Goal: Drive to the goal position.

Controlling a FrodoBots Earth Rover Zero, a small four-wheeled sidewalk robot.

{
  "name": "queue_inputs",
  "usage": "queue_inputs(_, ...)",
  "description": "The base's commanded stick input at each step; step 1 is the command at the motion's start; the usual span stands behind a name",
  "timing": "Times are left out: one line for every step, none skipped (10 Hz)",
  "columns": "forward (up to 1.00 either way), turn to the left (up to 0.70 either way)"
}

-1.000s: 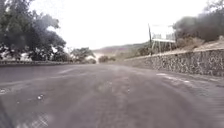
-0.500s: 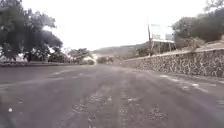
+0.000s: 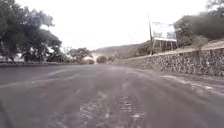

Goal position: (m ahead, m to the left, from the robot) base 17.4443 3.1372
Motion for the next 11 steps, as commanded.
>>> queue_inputs(1.00,0.00)
queue_inputs(1.00,0.00)
queue_inputs(1.00,0.00)
queue_inputs(1.00,0.00)
queue_inputs(1.00,0.00)
queue_inputs(1.00,0.00)
queue_inputs(1.00,0.00)
queue_inputs(1.00,0.00)
queue_inputs(1.00,0.00)
queue_inputs(1.00,0.00)
queue_inputs(1.00,0.00)
